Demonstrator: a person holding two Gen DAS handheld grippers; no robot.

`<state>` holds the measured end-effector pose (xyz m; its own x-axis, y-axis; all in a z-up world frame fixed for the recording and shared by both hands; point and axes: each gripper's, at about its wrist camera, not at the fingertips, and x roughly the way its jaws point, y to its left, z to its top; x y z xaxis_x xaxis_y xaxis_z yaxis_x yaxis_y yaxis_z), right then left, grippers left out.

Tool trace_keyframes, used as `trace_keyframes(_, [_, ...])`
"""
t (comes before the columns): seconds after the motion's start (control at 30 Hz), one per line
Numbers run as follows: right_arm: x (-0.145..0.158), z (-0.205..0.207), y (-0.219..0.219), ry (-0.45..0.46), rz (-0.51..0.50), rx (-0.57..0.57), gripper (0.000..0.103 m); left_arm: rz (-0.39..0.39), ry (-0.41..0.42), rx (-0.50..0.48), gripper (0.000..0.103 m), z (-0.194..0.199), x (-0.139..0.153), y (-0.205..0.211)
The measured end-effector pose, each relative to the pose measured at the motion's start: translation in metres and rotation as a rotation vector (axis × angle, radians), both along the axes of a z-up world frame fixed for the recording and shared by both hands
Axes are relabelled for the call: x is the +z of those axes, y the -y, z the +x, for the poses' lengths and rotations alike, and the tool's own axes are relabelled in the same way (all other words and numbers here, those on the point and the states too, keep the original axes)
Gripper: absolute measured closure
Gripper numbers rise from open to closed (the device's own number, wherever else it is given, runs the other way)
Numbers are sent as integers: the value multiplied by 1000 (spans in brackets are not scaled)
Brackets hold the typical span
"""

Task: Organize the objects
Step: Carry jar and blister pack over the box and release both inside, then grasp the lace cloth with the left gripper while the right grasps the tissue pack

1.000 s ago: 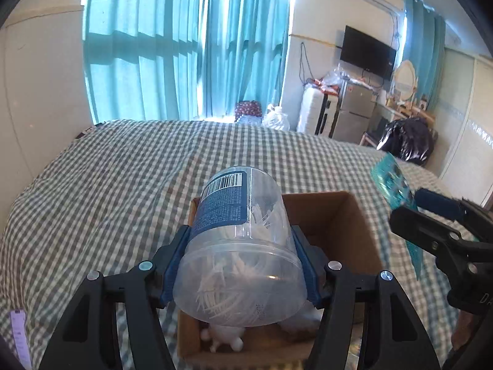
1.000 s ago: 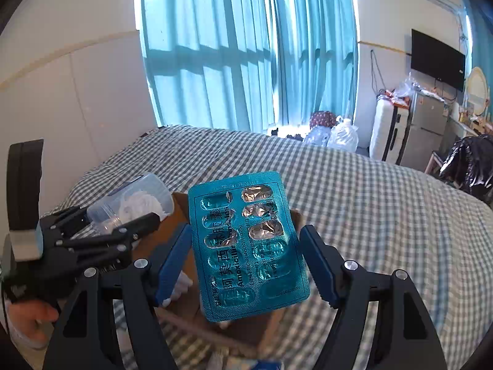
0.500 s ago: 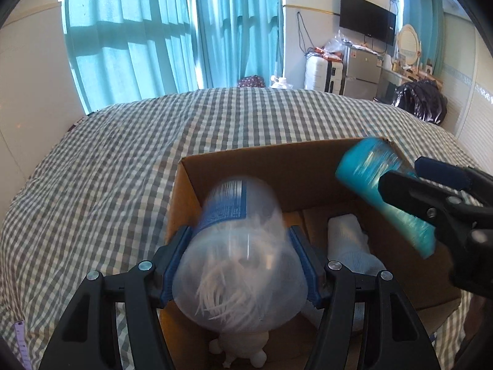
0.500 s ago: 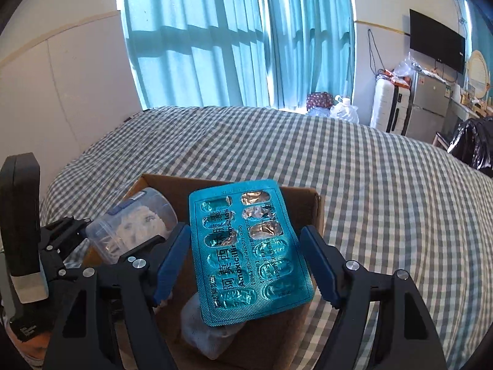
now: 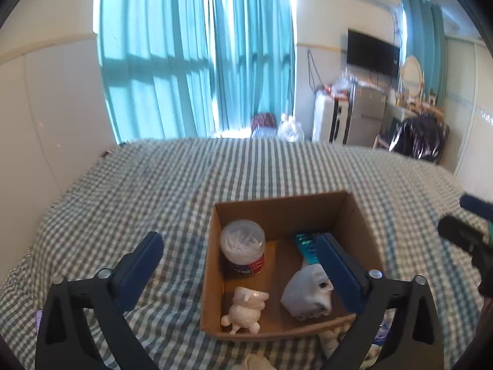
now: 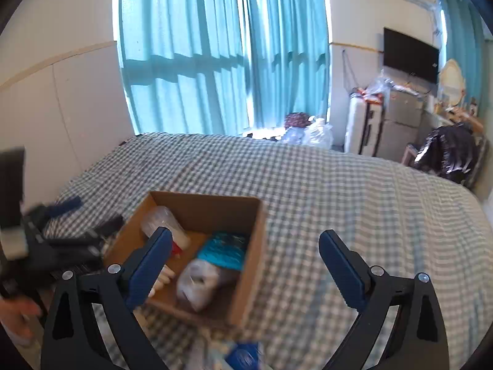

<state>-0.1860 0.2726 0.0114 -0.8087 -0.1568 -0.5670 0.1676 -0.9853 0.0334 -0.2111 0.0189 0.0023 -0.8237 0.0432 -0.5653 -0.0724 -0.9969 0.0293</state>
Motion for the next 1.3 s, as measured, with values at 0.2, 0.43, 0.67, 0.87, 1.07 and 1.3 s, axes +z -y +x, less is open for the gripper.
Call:
trace_keyframes(0.2, [17,63,-27,-41,-4,-63,0,1,-40,-14,0,47,18,4])
trace_keyframes(0.43, [-1,110,-33,-14,-46,-29,0,28,1,2,0,95,1,20])
trace_keyframes(0.67, [-32,134,-24,-12,-13,-1,0,39,33,68,0,123,-30,35])
trace_keyframes(0.87, [-61,119,-18,47,0,-2,0,1,57,120,0,130,-63,37])
trace_keyframes(1.07, [-76,92,-11,69,4,-13,0,-10,98,118,0,118,-92,32])
trace_keyframes(1.3, [-120,70,-4,160,6,-48,0,-18,169,89,0,95,-129,24])
